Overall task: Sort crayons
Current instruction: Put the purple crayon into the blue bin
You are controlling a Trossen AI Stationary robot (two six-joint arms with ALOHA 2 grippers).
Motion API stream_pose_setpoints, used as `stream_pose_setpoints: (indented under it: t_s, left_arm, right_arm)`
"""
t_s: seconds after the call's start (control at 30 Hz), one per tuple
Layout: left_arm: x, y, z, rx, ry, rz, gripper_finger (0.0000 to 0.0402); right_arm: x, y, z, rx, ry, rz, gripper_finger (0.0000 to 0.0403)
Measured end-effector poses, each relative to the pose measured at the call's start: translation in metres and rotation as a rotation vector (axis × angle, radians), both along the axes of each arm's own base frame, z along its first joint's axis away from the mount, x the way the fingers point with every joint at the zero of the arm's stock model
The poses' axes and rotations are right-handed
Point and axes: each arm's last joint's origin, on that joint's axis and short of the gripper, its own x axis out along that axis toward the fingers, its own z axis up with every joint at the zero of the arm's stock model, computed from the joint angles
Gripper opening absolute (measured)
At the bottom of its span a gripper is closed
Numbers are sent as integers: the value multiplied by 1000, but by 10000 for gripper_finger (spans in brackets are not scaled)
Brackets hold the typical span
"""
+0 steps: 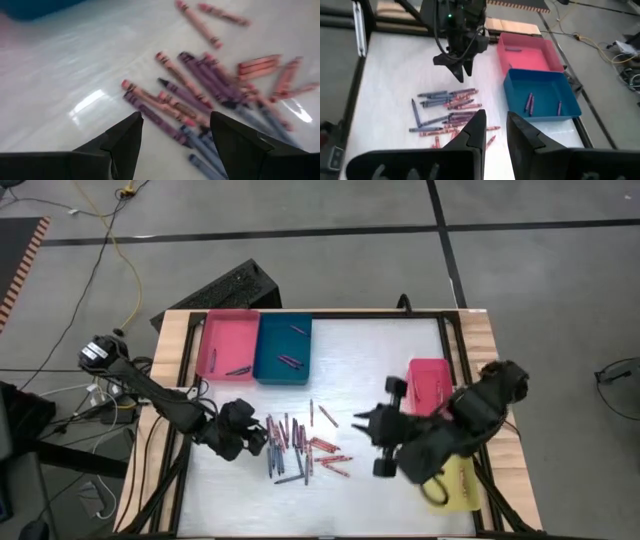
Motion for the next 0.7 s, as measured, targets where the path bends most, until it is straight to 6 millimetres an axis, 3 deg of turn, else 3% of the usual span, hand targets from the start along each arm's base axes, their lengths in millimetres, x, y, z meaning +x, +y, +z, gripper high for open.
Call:
stream_pose_setpoints:
  t_s: [0.3, 0.7]
  left_arm:
    - [17, -11, -49, -11, 114, 87, 223]
    - [20, -13, -59, -12, 129, 112, 215]
  right_arm:
    - [19, 15, -21, -46, 55, -2, 72]
    - [18, 19, -21, -6, 37, -14, 72]
